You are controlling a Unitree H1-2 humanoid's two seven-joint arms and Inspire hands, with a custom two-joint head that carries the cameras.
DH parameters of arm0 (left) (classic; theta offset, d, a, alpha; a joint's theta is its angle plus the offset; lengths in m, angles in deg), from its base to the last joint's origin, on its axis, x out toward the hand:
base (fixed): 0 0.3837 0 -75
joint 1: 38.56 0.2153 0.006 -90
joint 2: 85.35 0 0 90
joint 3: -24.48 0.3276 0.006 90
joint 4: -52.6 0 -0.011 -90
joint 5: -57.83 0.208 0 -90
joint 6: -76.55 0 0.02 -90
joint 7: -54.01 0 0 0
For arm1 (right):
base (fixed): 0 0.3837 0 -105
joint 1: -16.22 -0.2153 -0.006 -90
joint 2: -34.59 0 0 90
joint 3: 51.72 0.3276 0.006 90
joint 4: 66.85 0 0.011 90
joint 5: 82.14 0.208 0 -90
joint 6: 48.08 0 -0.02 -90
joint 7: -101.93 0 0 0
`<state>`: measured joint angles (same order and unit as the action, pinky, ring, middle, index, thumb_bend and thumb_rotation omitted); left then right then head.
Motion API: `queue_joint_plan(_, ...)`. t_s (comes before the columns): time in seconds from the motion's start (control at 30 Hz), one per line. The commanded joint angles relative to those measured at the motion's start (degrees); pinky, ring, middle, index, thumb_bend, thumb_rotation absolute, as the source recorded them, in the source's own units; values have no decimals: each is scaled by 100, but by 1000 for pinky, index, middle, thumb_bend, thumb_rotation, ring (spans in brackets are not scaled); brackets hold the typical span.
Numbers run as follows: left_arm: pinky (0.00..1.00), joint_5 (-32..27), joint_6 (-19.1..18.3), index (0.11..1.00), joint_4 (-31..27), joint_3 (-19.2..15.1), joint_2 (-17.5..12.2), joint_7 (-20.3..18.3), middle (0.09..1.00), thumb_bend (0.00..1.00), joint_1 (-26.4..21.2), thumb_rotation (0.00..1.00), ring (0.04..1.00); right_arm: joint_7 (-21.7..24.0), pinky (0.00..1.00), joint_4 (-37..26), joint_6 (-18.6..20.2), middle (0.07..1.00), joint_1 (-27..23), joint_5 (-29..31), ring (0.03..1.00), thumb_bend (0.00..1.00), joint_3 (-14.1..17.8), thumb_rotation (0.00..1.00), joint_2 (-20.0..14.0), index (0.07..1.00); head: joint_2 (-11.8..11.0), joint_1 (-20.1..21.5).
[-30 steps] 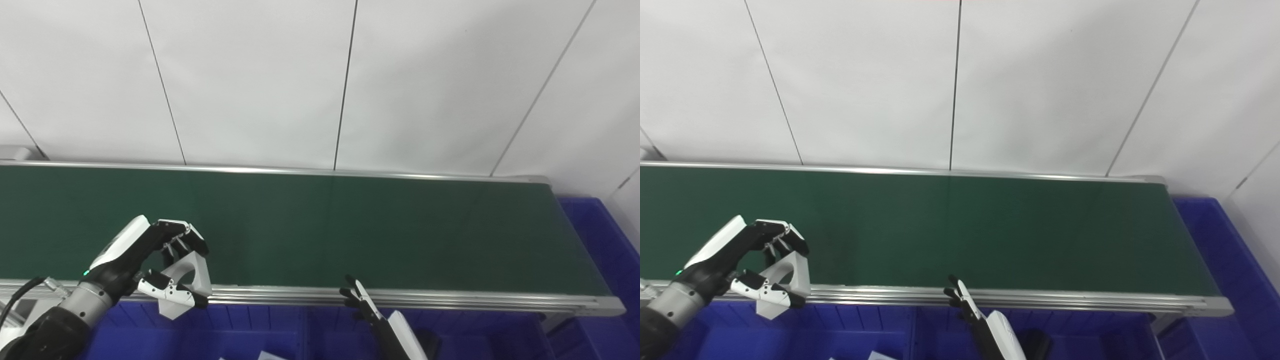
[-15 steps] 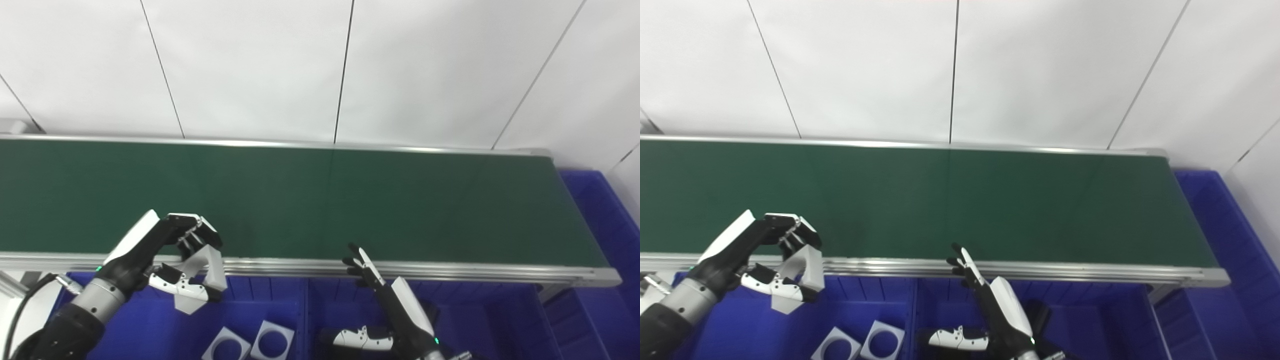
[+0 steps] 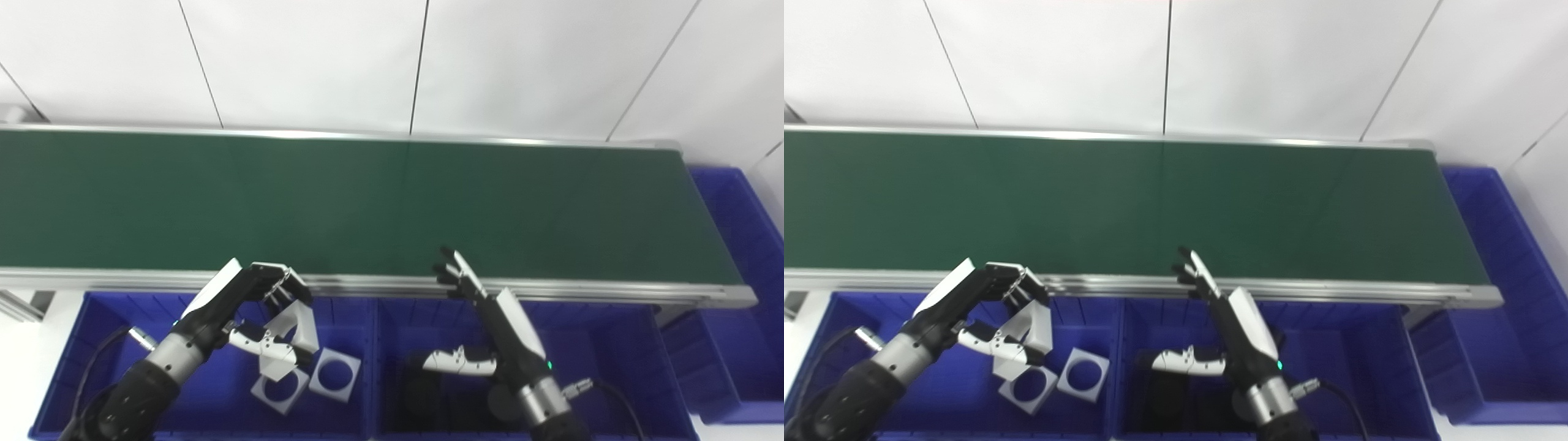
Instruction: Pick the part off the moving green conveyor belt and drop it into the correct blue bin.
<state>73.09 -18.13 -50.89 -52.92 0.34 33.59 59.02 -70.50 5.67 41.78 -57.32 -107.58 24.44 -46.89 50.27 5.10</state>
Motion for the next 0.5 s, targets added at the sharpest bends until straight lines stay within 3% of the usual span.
queue_joint_plan(0.0,373,255,168,515,-9,80,15,169,492,497,-75,0,410,40,785,-267,85,894,-16,103,856,867,30,385,-20,975,36,-8)
queue_joint_plan(0.2,362,985,245,534,344,358,133,454,482,495,-82,0,383,127,784,-412,213,900,17,145,857,862,58,350,-75,965,114,-64)
queue_joint_plan(0.37,425,1690,365,549,480,589,85,652,476,494,-101,0,402,189,799,-459,265,903,9,233,862,852,71,332,-122,966,169,-93)
queue_joint_plan(0.43,434,1967,356,538,519,673,66,691,503,495,-111,0,416,198,793,-460,276,900,0,229,857,848,75,331,-132,966,174,-91)
queue_joint_plan(0.47,441,2113,318,512,501,708,60,700,603,494,-112,0,450,209,793,-471,303,899,-4,232,856,847,77,324,-133,967,184,-82)
